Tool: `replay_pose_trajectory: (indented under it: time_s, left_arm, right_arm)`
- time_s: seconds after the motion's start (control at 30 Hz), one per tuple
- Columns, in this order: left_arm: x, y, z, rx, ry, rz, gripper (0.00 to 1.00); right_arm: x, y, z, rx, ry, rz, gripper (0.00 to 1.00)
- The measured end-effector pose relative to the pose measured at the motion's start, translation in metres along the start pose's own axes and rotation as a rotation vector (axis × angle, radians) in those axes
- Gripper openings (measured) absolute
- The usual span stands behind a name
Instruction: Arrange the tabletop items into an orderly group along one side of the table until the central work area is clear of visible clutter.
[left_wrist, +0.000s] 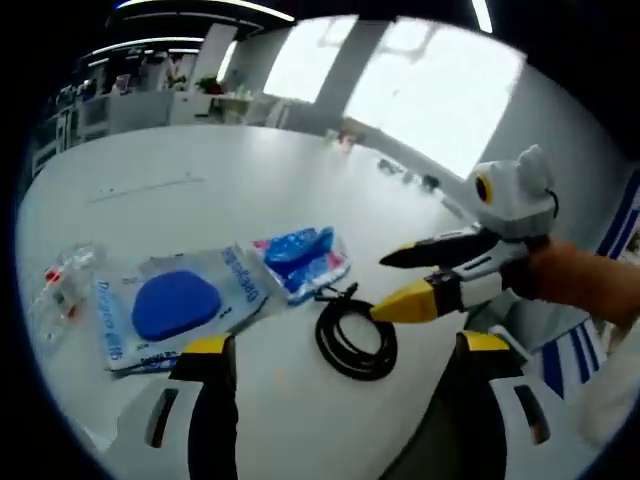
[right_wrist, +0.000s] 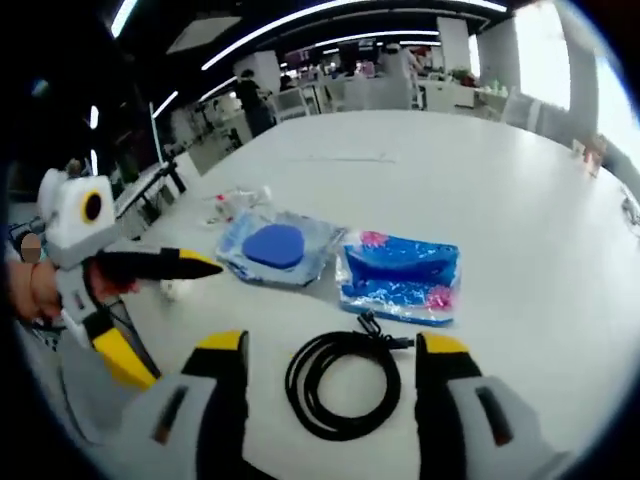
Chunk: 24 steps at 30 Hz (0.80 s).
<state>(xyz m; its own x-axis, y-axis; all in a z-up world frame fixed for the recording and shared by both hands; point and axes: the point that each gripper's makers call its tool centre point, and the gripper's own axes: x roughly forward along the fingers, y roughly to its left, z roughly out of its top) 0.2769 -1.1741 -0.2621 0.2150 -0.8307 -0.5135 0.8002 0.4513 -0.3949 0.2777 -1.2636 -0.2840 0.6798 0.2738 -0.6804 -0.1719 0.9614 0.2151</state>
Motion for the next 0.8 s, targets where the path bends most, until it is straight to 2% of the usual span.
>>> replay_pose_trajectory:
  time_s: [0.2, 0.27, 0.33, 0.4, 0.43, 0.8]
  left_arm:
    - [-0.025, 0.004, 0.008, 0.019, -0.034, 0.001, 0.89]
    - [-0.035, 0.007, 0.01, 0.024, -0.045, 0.001, 0.9]
    - [-0.046, 0.009, 0.013, 0.025, -0.058, 0.002, 0.93]
    - [-0.057, 0.013, 0.015, 0.033, -0.065, 0.009, 0.94]
    - [-0.062, 0.014, 0.016, 0.033, -0.071, 0.012, 0.94]
    - [-0.134, 0.036, 0.027, 0.055, -0.143, 0.045, 0.96]
  right_arm:
    - [-0.003, 0.016, 0.012, -0.023, -0.033, 0.026, 0.79]
    - [-0.005, 0.021, 0.014, -0.026, -0.026, 0.03, 0.8]
    - [-0.007, 0.027, 0.019, -0.019, -0.049, 0.039, 0.82]
    - [-0.008, 0.032, 0.02, -0.003, -0.039, 0.052, 0.82]
    - [-0.009, 0.035, 0.025, 0.01, -0.065, 0.054, 0.82]
    - [-0.011, 0.075, 0.049, 0.122, -0.116, 0.116, 0.8]
